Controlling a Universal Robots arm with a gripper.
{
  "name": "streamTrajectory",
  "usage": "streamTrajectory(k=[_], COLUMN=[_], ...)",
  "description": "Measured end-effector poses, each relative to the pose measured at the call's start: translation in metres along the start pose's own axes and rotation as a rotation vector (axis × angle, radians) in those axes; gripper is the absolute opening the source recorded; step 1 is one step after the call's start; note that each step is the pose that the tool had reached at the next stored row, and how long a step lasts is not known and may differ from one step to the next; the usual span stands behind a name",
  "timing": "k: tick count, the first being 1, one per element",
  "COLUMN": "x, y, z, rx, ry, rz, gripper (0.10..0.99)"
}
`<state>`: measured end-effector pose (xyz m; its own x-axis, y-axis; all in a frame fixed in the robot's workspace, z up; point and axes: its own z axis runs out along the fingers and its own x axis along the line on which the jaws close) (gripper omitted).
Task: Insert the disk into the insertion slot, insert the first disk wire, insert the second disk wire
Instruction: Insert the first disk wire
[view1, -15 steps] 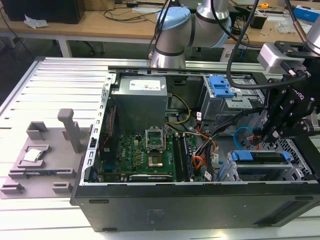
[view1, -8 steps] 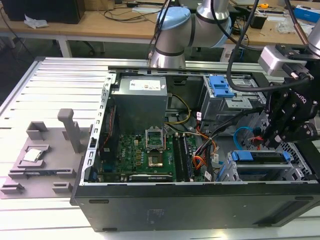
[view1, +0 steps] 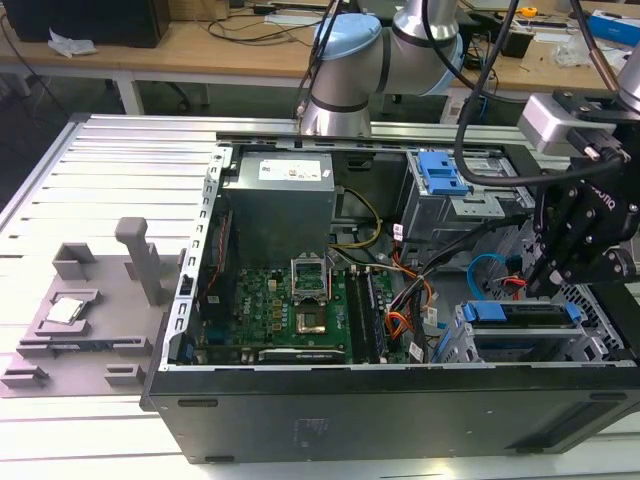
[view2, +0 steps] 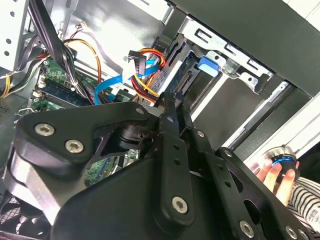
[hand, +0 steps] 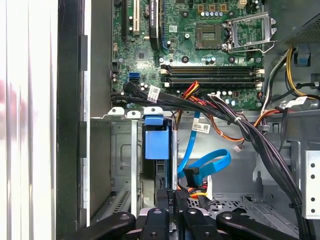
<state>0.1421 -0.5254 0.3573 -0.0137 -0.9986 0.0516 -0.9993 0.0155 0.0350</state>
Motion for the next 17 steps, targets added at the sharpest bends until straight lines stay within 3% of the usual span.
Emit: streamTrajectory(k=[8,11,17], x=[0.0006,0.0004,0.0007], y=[-0.0005,-0.0109,-0.0138], z=[0.0000,-0.0004,0.0005], rx=[0.000,0.000,-0.001], ry=[0.0001,0.0022,0.0027], rz=[0.000,0.000,0.000], gripper=[0.173,0.173,0.173])
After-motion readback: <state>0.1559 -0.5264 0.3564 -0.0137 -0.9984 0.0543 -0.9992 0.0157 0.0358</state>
